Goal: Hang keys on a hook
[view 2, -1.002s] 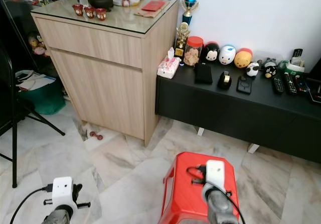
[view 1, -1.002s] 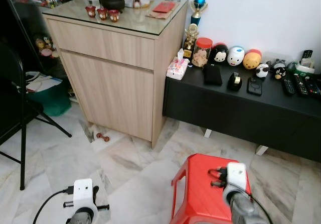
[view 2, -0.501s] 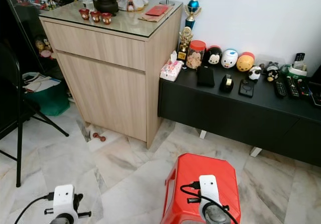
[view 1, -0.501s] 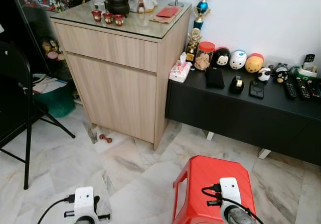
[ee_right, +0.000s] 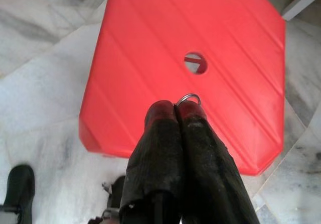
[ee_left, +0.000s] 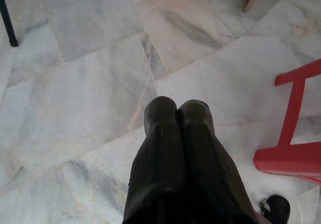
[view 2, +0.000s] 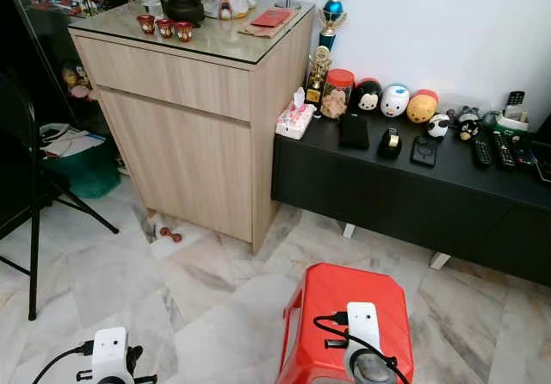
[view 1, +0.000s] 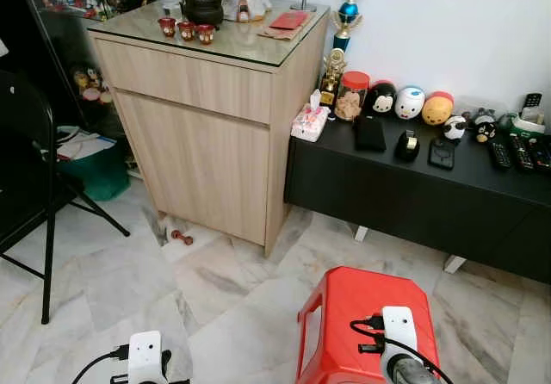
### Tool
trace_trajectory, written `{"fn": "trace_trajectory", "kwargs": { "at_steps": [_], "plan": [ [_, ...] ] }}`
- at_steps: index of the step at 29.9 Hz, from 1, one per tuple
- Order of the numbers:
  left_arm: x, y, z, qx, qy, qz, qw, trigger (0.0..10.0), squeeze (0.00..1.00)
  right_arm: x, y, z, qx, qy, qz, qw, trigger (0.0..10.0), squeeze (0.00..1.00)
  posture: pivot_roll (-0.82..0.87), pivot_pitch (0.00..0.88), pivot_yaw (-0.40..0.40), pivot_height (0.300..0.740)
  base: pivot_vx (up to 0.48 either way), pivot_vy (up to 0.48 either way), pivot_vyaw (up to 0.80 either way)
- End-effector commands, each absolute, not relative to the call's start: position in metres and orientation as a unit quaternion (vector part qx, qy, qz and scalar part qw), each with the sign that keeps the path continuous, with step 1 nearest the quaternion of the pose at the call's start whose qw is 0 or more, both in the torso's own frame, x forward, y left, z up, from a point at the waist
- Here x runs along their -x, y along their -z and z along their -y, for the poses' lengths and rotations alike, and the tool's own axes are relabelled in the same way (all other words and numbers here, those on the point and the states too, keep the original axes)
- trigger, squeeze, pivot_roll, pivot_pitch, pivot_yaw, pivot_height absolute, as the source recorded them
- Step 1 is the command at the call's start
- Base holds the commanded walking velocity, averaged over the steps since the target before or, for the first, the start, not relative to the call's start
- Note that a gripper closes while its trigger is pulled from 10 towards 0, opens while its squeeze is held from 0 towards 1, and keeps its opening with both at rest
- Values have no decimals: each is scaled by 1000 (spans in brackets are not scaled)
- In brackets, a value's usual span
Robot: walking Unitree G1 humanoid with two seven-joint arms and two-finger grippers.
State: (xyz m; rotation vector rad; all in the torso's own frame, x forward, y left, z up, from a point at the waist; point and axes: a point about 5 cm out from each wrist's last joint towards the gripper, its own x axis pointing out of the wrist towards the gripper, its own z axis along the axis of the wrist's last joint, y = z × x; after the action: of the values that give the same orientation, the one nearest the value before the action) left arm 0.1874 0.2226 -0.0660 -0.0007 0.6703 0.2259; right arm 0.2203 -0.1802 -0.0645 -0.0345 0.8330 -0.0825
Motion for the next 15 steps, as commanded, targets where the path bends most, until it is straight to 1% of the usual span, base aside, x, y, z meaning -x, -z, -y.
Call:
{"fn": "trace_trajectory", "kwargs": {
  "at_steps": [1, 15],
  "plan": [
    [-183, 70, -220, 8, -114, -342, 933, 10000, 0, -225, 61, 184, 12, 53, -395, 917, 10000, 0, 199, 0, -79, 740, -285, 0, 0],
    [-184, 70, -219, 8, -112, -345, 932, 10000, 0, -229, 59, 182, 7, 56, -389, 919, 10000, 0, 201, 0, -79, 740, -311, 0, 0]
  ]
}}
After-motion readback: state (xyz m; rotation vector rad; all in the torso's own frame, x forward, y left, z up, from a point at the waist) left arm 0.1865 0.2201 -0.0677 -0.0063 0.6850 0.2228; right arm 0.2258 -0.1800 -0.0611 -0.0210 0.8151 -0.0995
